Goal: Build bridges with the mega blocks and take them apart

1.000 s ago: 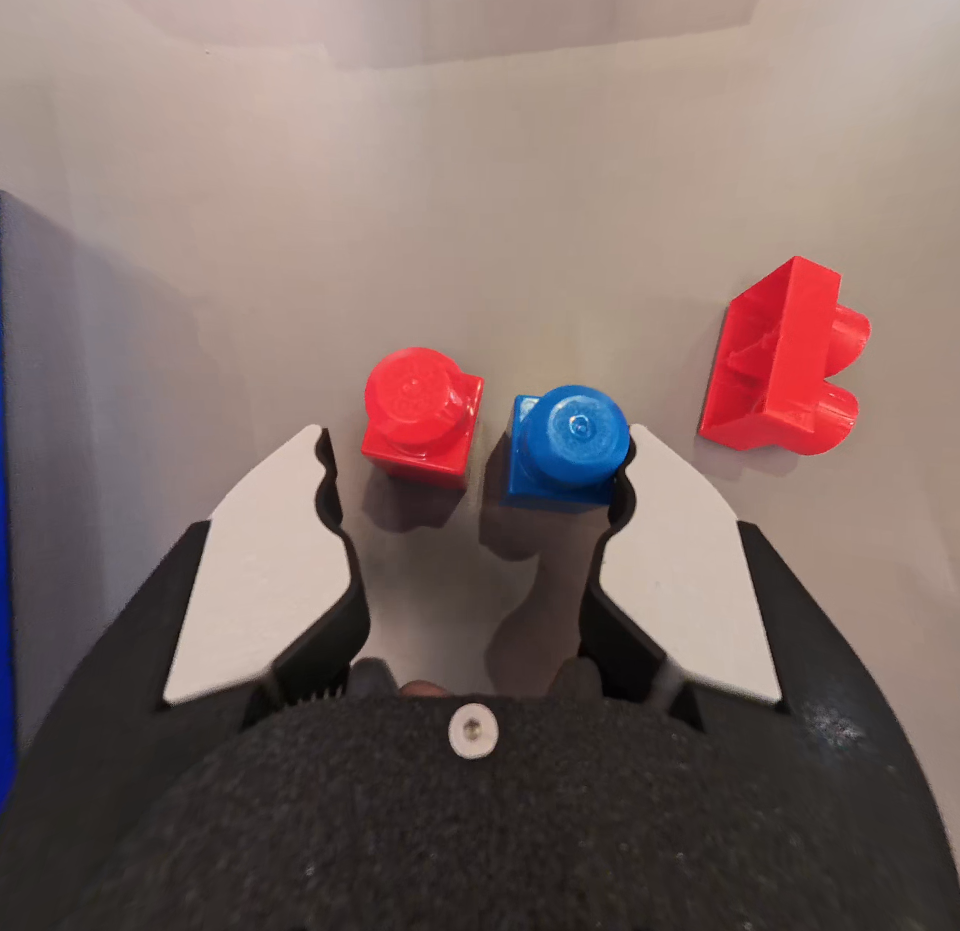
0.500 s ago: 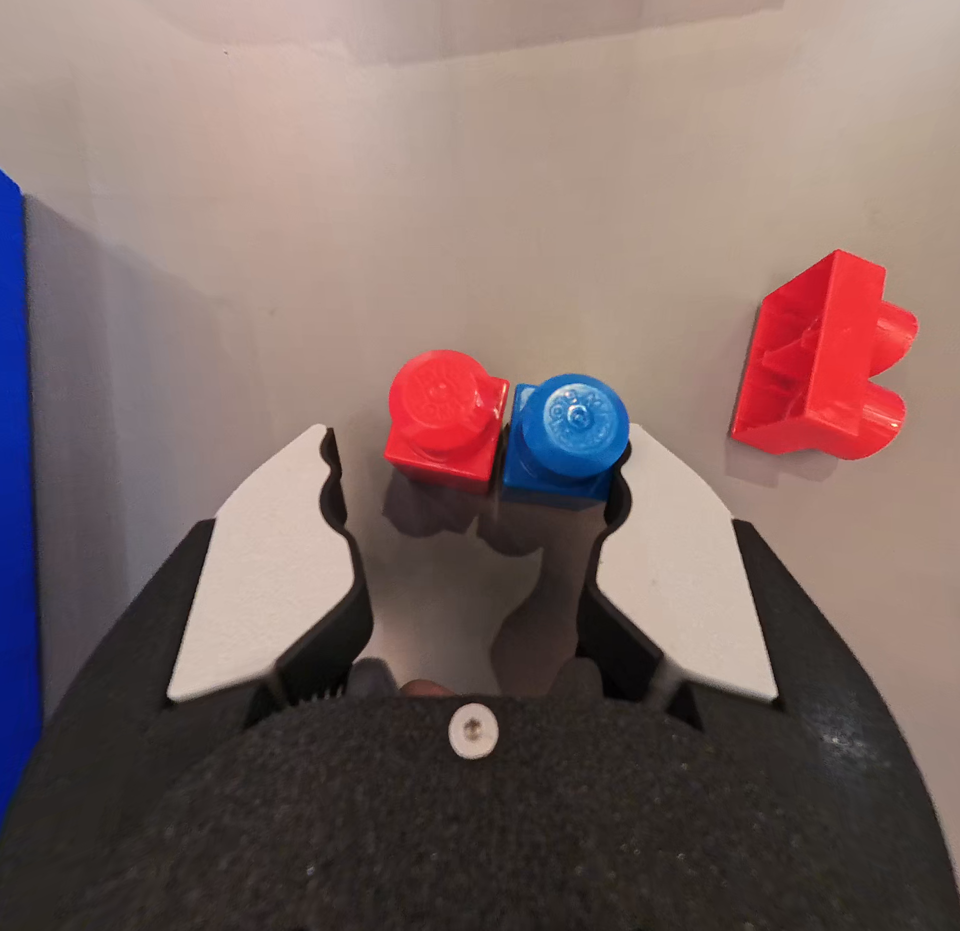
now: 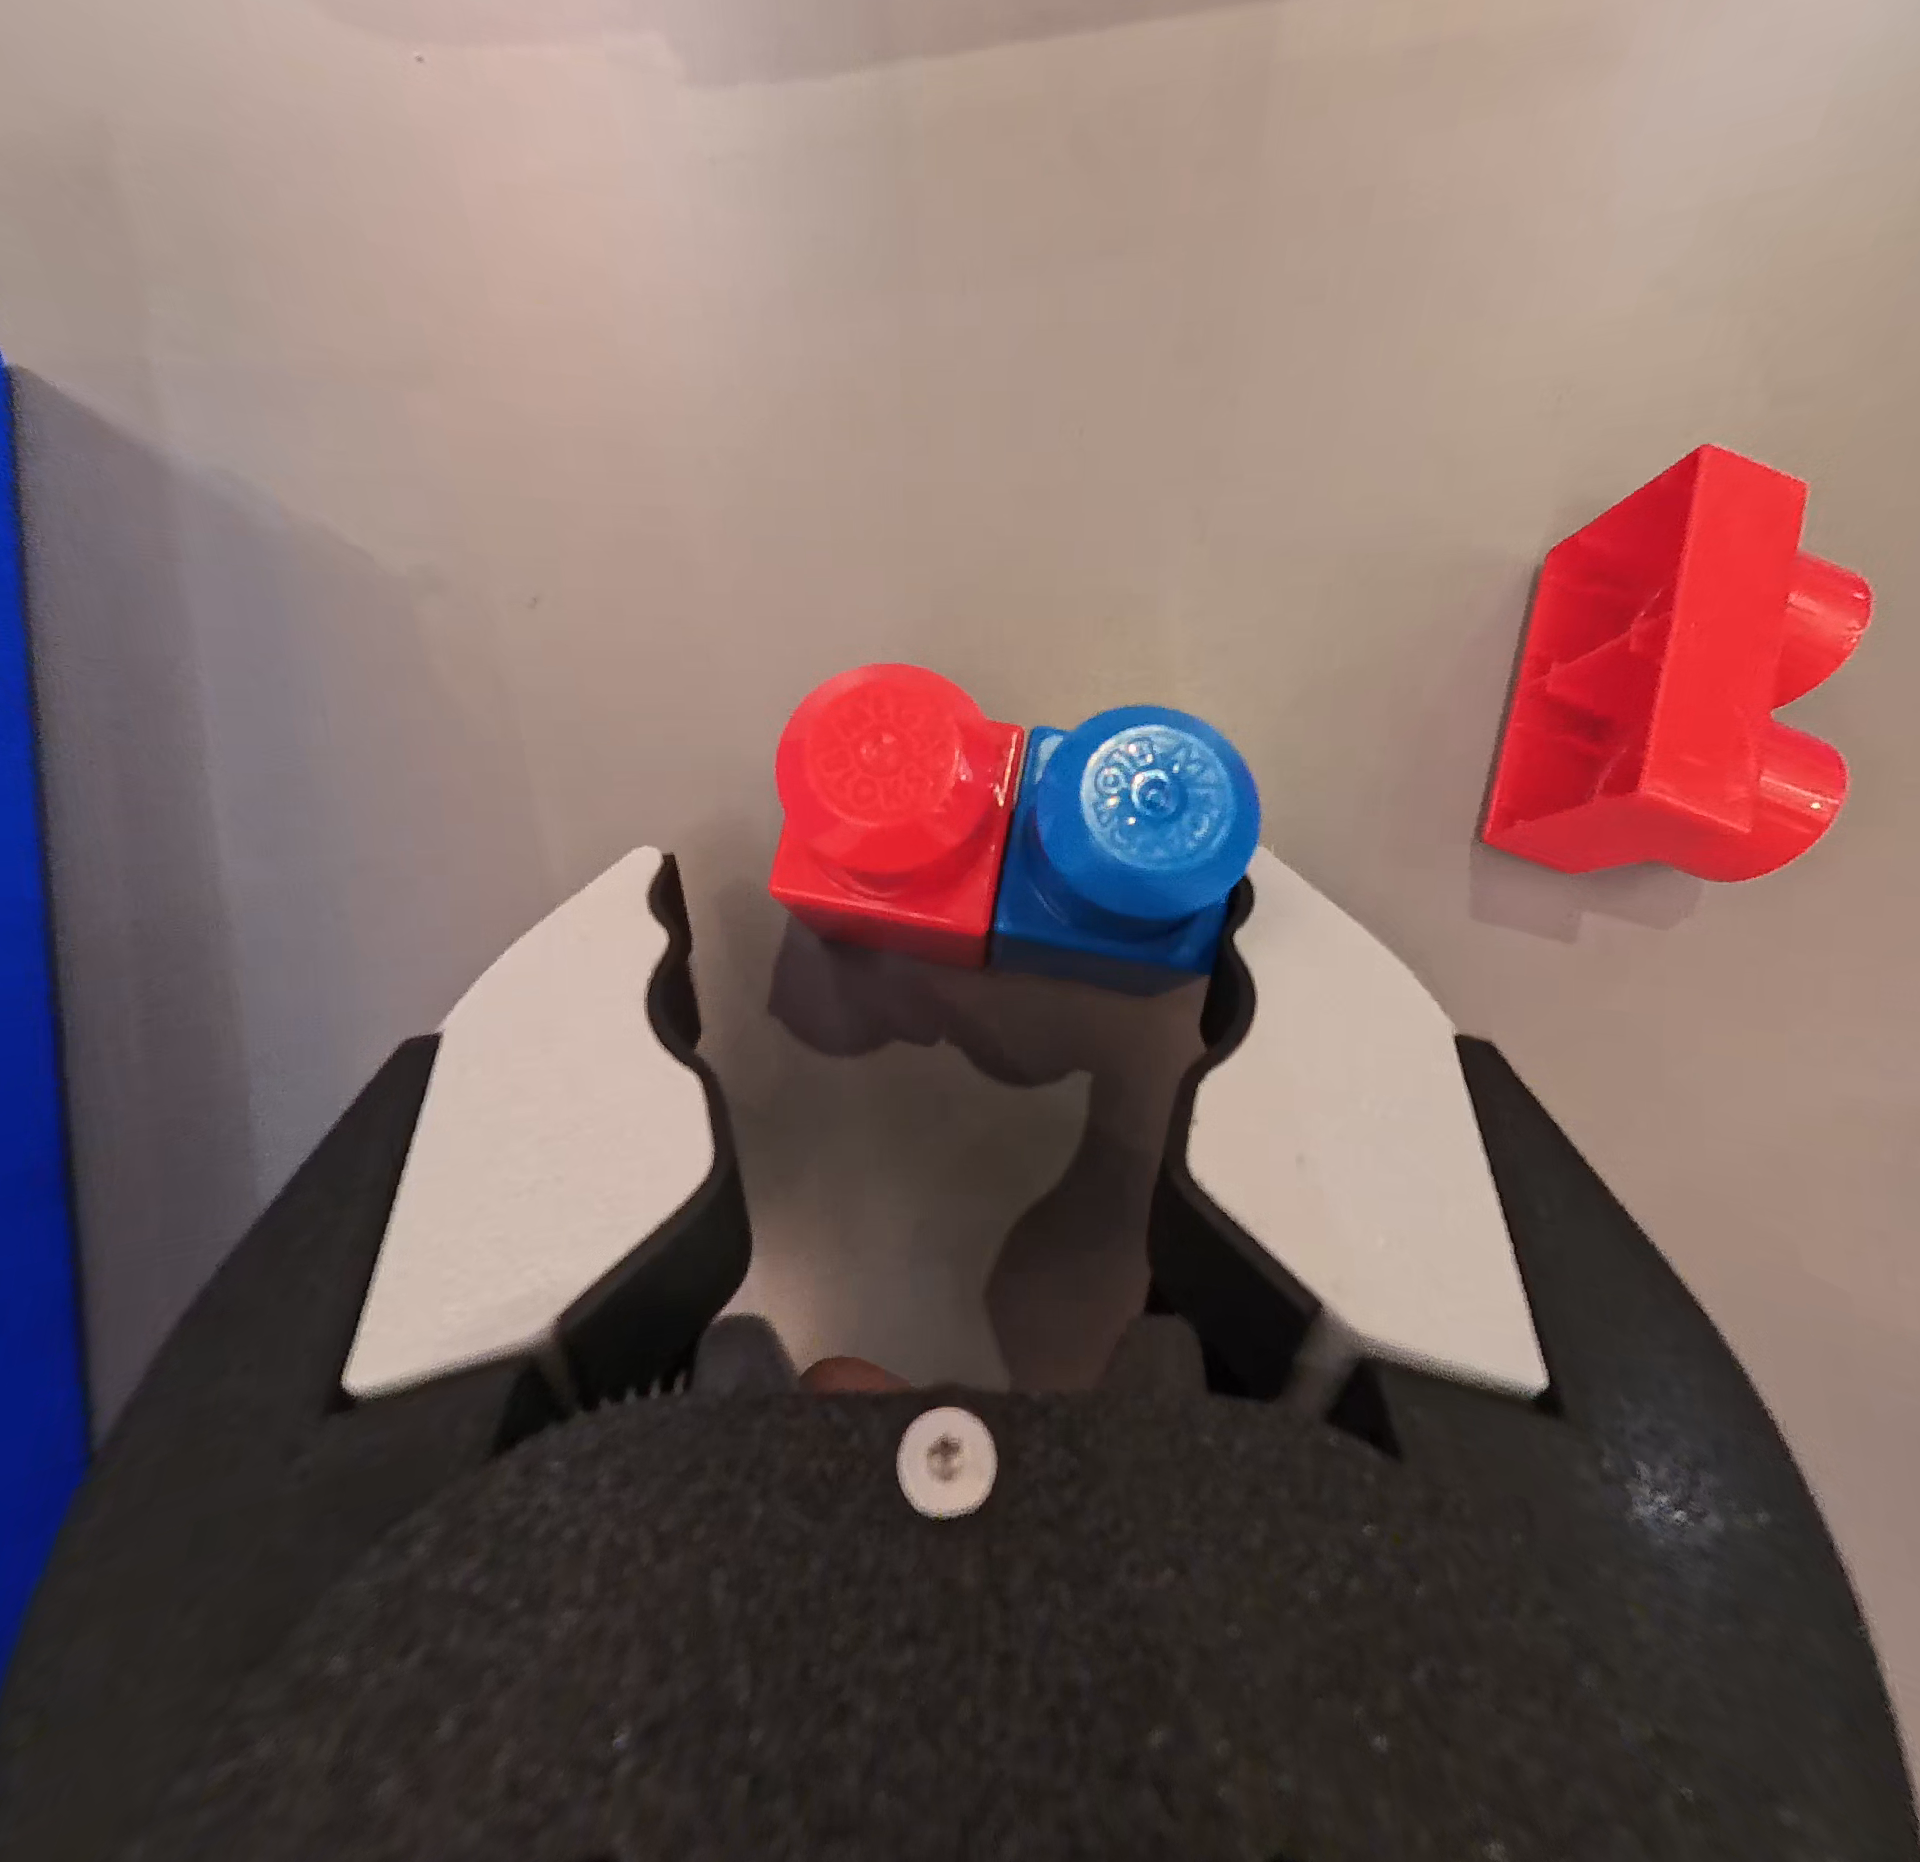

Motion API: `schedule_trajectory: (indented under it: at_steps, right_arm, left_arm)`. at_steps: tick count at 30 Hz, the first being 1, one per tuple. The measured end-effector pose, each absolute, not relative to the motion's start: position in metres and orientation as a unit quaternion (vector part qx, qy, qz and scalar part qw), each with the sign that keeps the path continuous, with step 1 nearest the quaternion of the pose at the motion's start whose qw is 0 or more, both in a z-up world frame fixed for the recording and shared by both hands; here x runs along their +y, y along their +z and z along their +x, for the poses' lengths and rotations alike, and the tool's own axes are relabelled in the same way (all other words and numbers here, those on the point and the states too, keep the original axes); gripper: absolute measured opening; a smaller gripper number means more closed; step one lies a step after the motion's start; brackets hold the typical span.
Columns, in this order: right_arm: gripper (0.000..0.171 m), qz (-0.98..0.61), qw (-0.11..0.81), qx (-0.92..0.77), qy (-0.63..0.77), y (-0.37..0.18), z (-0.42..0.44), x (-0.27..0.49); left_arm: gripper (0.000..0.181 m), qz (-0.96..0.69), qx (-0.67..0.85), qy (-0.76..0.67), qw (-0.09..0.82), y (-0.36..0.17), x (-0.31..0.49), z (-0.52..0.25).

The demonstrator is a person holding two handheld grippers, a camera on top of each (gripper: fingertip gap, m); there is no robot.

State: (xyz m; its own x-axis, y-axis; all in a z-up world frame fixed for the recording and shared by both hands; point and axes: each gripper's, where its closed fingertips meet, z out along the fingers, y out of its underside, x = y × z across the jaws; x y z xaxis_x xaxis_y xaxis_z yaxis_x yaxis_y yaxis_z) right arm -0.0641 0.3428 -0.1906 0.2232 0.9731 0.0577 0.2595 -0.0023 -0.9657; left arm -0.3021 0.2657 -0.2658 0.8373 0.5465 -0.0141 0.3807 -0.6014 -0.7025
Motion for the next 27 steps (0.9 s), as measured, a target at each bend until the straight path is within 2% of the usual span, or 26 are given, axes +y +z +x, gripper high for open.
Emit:
schedule_trajectory:
  at_steps: [19,27]
  right_arm:
    - [0.067,-0.607,0.491,-0.509,0.361,-0.191,-0.064,0.342]
    - [0.067,-0.61,0.492,-0.506,0.361,-0.191,-0.063,0.344]
  left_arm:
    - [0.096,-0.888,-0.253,0.105,0.369,-0.262,0.261,-0.293]
    - [0.091,-0.841,-0.229,0.081,0.483,-0.223,0.216,-0.254]
